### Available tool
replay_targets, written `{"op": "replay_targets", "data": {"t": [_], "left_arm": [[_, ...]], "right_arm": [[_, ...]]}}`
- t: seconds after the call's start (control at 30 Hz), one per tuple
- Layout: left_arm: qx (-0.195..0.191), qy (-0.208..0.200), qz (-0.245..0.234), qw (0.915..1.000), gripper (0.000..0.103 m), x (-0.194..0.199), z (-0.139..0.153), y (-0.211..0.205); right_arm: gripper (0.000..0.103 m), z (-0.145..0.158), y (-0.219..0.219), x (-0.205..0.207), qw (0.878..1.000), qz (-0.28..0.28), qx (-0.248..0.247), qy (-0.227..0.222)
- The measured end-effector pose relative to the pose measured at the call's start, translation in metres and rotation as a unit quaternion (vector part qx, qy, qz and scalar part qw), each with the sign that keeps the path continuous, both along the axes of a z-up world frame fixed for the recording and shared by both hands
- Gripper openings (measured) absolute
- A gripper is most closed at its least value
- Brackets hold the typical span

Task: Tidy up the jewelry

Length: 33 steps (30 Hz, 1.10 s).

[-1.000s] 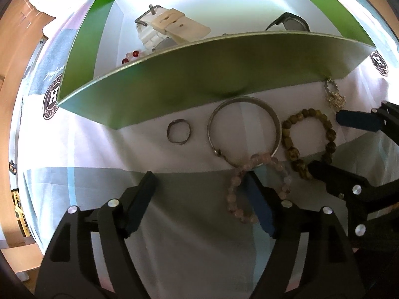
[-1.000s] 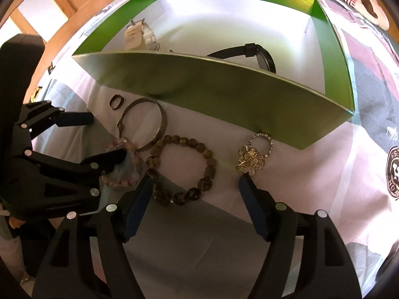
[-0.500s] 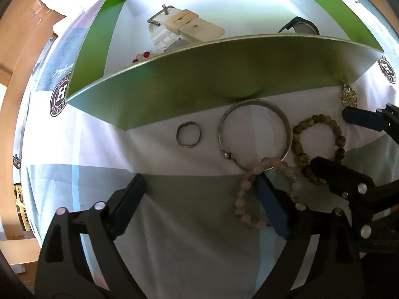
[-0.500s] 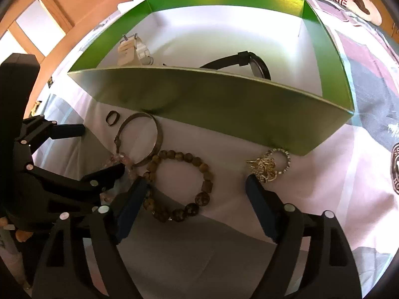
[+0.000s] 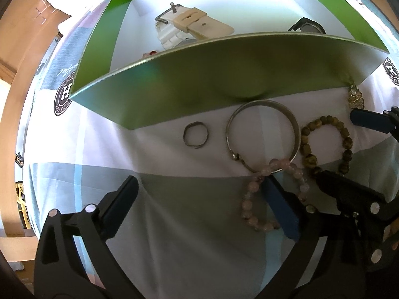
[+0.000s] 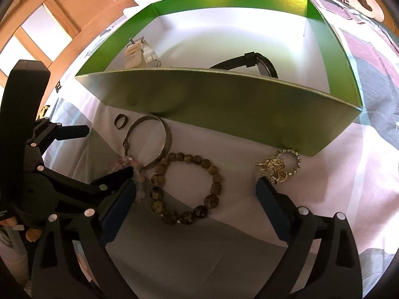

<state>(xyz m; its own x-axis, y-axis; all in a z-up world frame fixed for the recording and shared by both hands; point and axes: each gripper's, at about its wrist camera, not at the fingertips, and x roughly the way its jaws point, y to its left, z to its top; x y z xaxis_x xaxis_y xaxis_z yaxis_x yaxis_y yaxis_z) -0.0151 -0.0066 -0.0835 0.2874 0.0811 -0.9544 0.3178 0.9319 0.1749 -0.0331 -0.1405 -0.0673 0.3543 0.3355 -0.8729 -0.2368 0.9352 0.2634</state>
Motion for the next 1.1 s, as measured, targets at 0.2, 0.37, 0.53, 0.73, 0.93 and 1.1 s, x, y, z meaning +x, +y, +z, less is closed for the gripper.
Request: {"op": "replay_targets", "data": {"t": [0.2, 0.37, 0.53, 0.73, 0.93, 1.1], "left_arm": [[-0.003, 0.001, 0.002, 1.0, 0.1, 0.0, 0.001, 0.001], [-0.002, 0.0, 0.003, 1.0, 0.1, 0.0, 0.0, 0.001], [-0.003, 0.006, 0.004, 1.0, 0.1, 0.003, 0.001, 0.001], [-0.032, 0.02, -0.011, 0.9992, 0.08, 0.005, 0.007, 0.0], [-0.07, 0.03, -0.033, 0.9966, 0.044, 0.003, 0.016, -0.003], [-0.109, 0.039, -0.03, 0.9928, 0.019, 0.007, 0.025, 0.001]], "right_arm": [[0.096, 0.001, 0.0, 0.002, 1.0, 0.0, 0.001, 0.004], [0.096, 0.002, 0.001, 0.007, 1.0, 0.003, -0.004, 0.014], [0.044, 0.006, -0.001, 0.008, 0.998, -0.015, -0.067, 0.002], [0.018, 0.008, 0.0, 0.008, 0.997, -0.001, -0.079, -0.001], [0.01, 0.016, 0.003, 0.005, 0.998, 0.018, -0.067, -0.003], [0.01, 0.023, -0.002, 0.005, 0.998, 0.012, -0.055, -0.008]]}}
